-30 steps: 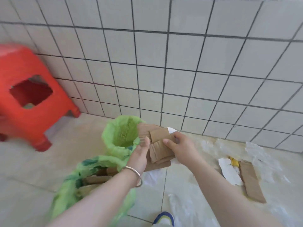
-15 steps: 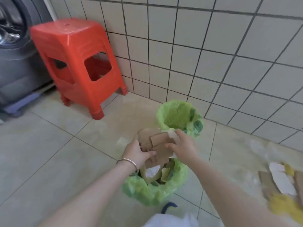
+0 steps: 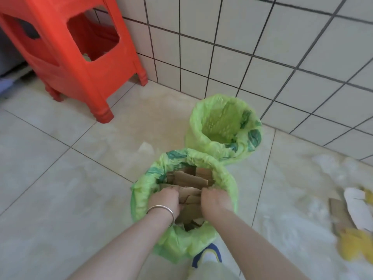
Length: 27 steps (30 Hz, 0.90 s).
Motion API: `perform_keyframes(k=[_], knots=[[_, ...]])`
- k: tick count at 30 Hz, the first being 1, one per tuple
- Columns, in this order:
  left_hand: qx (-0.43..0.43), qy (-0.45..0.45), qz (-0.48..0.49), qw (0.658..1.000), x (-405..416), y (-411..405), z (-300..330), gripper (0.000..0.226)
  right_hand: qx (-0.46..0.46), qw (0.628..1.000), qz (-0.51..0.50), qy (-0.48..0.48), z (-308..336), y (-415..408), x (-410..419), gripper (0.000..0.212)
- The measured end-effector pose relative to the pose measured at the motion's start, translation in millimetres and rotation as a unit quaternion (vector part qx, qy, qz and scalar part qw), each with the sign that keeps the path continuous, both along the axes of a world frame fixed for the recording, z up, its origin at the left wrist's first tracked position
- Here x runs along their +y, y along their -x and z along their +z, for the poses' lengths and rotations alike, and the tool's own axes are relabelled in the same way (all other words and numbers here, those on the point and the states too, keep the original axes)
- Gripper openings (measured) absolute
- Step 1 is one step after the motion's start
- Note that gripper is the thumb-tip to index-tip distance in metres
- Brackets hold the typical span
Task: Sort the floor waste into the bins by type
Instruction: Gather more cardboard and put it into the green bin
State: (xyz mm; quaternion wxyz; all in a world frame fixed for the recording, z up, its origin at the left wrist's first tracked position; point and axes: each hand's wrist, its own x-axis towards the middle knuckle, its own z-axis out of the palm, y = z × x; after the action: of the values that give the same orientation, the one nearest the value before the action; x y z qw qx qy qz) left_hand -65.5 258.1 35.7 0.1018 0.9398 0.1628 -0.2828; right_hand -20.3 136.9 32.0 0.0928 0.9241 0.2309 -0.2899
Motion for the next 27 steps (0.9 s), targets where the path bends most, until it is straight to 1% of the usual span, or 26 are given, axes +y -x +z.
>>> perform_keyframes(k=[2, 4, 5, 7, 10, 11, 13, 14, 15, 17, 19, 21, 23, 25, 27], knots=[[0.025, -0.043, -0.026, 0.998, -6, -6, -11, 0.034, -0.007, 0.994, 0.076, 0.084, -14, 0, 3, 0.035], [0.035, -0.076, -0.05, 0.995, -14, -9, -16, 0.034, -0.005, 0.979, 0.122, 0.161, -23, 2, 6, 0.038], [0.035, -0.088, -0.057, 0.994, -18, -11, -18, 0.034, -0.007, 0.975, 0.13, 0.182, -25, 2, 7, 0.039], [0.029, -0.111, -0.067, 0.991, -21, -14, -20, 0.034, -0.006, 0.974, 0.125, 0.188, -25, 2, 11, 0.039], [0.018, -0.111, -0.044, 0.993, -19, -16, -15, 0.037, -0.021, 0.989, 0.076, 0.124, -13, 3, 15, 0.033], [0.019, -0.102, -0.031, 0.994, -18, -16, -11, 0.047, -0.027, 0.994, 0.054, 0.093, -4, 3, 16, 0.032], [0.021, -0.074, -0.01, 0.997, -15, -15, 2, 0.073, -0.033, 0.999, 0.014, 0.023, 16, 1, 14, 0.031], [0.014, -0.062, -0.002, 0.998, -16, -15, 12, 0.08, -0.028, 0.999, -0.016, -0.014, 28, 0, 10, 0.03], [0.001, -0.054, 0.002, 0.999, -18, -15, 23, 0.081, -0.025, 0.997, -0.049, -0.048, 41, -2, 5, 0.029], [-0.043, -0.058, -0.022, 0.997, -30, -16, 48, 0.071, -0.031, 0.987, -0.112, -0.113, 63, -3, -10, 0.025], [-0.111, -0.047, -0.062, 0.991, -47, -20, 74, 0.053, -0.02, 0.962, -0.2, -0.188, 84, -1, -31, 0.023], [-0.154, 0.009, -0.096, 0.983, -74, -27, 99, 0.04, 0.012, 0.918, -0.285, -0.274, 103, 3, -59, 0.021], [-0.152, 0.065, -0.142, 0.976, -111, -34, 118, 0.036, 0.02, 0.868, -0.353, -0.348, 119, 8, -96, 0.018], [-0.151, 0.097, -0.186, 0.966, -158, -40, 130, 0.035, 0.004, 0.815, -0.423, -0.396, 131, 13, -141, 0.031], [-0.15, 0.117, -0.219, 0.957, -208, -43, 137, 0.034, -0.012, 0.768, -0.481, -0.423, 137, 19, -186, 0.035]])
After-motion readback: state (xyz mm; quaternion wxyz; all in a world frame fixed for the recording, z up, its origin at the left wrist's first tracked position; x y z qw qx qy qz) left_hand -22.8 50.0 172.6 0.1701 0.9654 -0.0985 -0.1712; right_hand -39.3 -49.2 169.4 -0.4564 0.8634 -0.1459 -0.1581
